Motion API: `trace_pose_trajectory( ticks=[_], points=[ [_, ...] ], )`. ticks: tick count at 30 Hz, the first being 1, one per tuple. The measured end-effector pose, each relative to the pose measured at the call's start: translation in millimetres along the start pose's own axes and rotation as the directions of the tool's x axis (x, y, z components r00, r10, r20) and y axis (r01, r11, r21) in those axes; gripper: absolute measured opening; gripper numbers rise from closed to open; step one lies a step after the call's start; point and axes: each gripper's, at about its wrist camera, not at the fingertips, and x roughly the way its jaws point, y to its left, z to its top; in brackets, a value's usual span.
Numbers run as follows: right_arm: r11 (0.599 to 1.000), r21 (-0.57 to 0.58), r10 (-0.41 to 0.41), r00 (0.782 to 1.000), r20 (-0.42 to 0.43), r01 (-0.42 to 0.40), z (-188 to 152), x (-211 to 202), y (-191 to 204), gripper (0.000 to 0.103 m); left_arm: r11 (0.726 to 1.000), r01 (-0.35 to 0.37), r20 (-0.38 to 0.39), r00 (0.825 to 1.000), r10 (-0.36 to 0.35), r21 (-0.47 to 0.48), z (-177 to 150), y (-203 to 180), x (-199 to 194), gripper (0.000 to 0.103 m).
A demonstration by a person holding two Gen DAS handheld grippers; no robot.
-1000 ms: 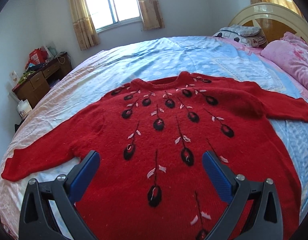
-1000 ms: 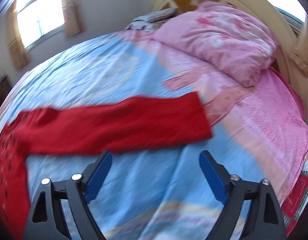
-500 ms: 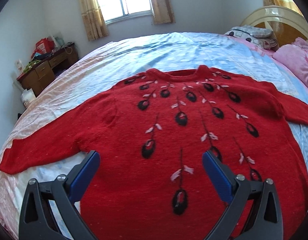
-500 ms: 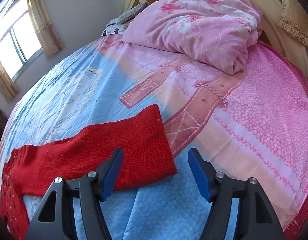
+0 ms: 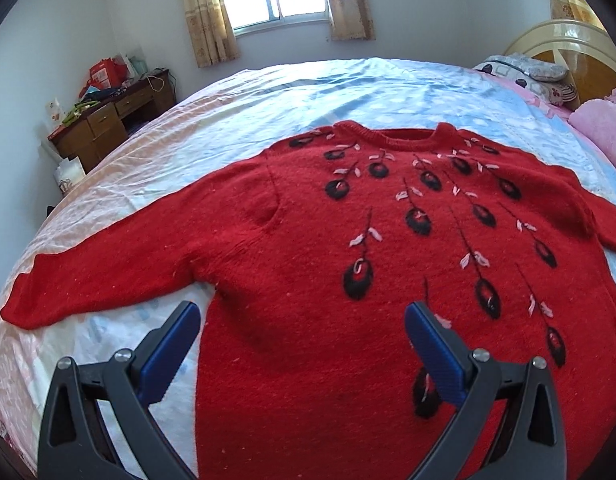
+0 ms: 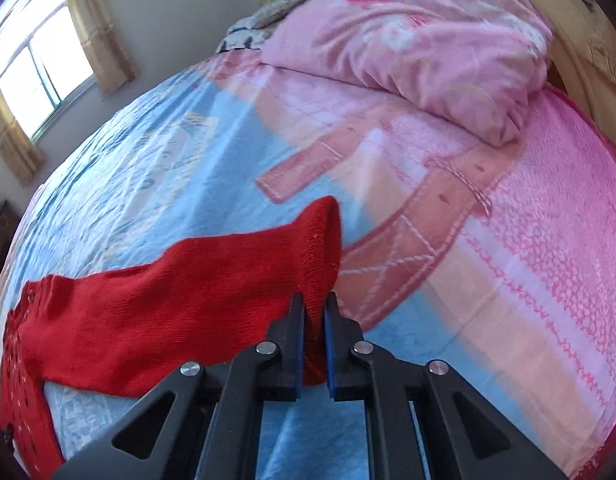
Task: Fold small clothes
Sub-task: 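Lift the sleeve with the right tool and lay it across the sweater body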
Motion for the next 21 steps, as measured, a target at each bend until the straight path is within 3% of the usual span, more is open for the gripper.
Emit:
trace_pose_trajectory(
  ticks=[11, 21],
  points=[
    [0.987, -0.133, 0.108, 0.985, 0.136, -0.09, 16.2, -69.3, 80.6, 0.007, 0.997, 0.0, 0.006, 1.0, 0.001, -0.075, -3.6, 36.8, -7.4, 0.103],
    [0.934, -0.285, 0.275, 0.943, 0.187, -0.216, 15.8, -125.9, 183.1, 0.007, 0.988, -0.04, 0.029, 0.999, 0.045, -0.15, 0.4, 78.9, -8.6, 0.103]
  ],
)
